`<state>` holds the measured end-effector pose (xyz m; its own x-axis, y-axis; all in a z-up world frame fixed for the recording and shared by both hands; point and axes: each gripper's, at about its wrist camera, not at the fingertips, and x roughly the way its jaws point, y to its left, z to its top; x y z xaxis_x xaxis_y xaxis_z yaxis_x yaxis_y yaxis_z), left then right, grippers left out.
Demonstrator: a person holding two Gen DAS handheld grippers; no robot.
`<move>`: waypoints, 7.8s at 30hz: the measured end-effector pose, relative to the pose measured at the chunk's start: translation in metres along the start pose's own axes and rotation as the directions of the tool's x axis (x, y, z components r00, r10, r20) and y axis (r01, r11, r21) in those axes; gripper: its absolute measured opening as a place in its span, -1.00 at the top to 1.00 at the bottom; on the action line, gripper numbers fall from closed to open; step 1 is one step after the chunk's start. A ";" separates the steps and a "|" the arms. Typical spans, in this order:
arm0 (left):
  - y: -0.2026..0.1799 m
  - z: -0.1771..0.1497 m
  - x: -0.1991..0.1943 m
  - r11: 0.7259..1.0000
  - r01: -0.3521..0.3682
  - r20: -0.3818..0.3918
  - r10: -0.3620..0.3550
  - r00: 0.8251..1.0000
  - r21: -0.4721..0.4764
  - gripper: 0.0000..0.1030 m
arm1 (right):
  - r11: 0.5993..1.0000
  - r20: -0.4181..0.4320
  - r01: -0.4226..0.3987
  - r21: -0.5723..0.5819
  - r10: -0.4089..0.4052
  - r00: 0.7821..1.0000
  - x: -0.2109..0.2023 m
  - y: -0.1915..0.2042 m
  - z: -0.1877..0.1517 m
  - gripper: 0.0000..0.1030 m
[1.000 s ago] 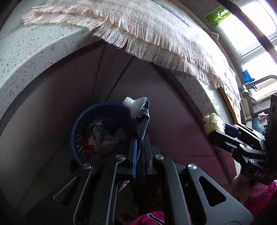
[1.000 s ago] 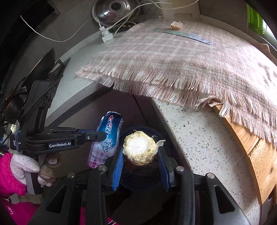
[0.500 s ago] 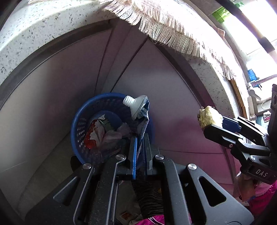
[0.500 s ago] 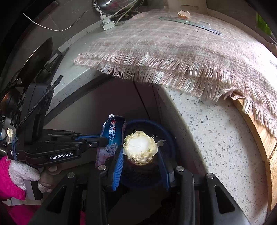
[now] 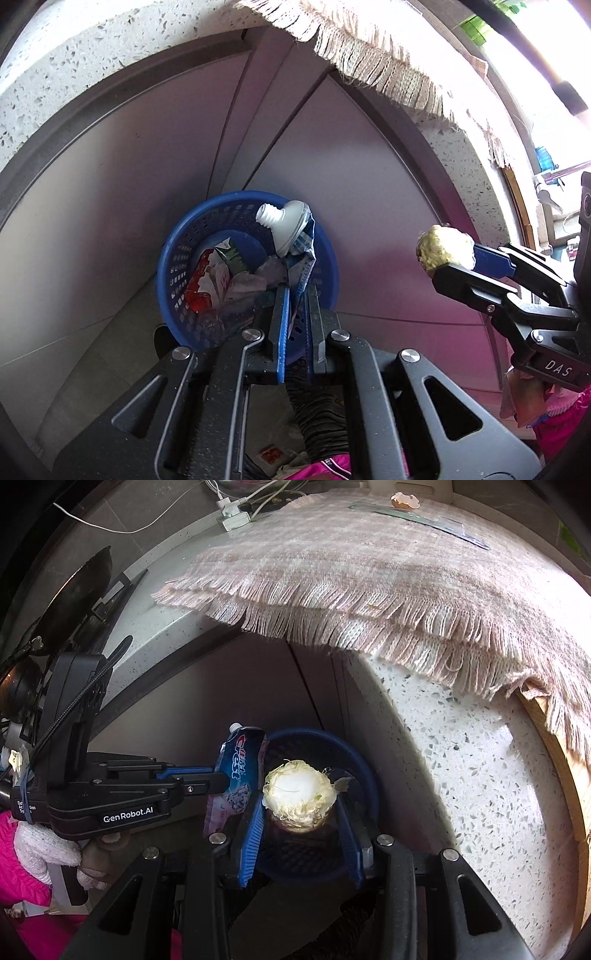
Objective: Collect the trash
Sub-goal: 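Open the left tool while the right tool opens, dropping both into the basket, then move both tools back up to the eggshell and toothbrush package, then grasp the eggshell with the left tool while the right tool grasps the green toothbrush package, then carry the eggshell and toothbrush package down over the wastebasket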
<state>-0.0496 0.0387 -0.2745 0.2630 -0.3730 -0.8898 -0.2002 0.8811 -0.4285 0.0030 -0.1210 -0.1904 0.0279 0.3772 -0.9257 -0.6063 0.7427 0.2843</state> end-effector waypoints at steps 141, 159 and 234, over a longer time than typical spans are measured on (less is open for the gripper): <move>-0.052 0.369 -0.056 0.967 -0.252 0.447 0.205 0.871 0.047 0.13 | 0.914 0.020 0.038 -0.403 -0.033 0.999 -0.018 -0.133 0.276 0.42; -0.085 0.249 -0.092 0.973 -0.198 0.428 0.129 0.894 0.120 0.13 | 0.987 0.111 0.020 -0.160 -0.003 0.994 -0.077 -0.142 0.207 0.42; -0.012 -0.025 0.029 0.938 -0.177 -0.020 0.192 0.981 0.297 0.13 | 0.974 -0.233 0.053 0.222 0.000 0.972 0.045 -0.008 -0.066 0.41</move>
<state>-0.0634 0.0096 -0.2990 0.2003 -0.2028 -0.9585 0.0461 0.9792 -0.1975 -0.0439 -0.1462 -0.2511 -0.1582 0.2376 -0.9584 -0.4126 0.8659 0.2828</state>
